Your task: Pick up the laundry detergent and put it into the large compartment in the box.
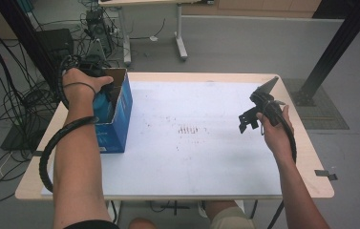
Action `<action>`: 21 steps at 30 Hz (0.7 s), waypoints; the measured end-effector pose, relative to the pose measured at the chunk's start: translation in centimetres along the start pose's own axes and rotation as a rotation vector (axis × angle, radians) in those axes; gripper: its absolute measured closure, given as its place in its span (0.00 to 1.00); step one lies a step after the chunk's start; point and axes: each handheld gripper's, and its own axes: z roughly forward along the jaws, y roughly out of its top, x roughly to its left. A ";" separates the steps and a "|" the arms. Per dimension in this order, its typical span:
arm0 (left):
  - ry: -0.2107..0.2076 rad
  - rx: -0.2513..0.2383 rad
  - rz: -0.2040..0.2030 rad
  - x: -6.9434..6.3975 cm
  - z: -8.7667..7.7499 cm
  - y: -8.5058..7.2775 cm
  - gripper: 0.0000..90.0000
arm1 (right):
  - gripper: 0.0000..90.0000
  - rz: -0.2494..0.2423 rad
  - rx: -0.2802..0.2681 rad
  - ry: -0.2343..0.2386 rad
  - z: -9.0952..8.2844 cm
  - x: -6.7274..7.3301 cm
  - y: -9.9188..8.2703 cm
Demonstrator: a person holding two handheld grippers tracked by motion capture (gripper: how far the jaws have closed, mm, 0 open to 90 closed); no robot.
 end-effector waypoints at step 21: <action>0.001 0.036 0.028 0.1 3.5 0.2 0.42 | 0.06 0.006 0.018 -0.006 0.7 0.0 0.4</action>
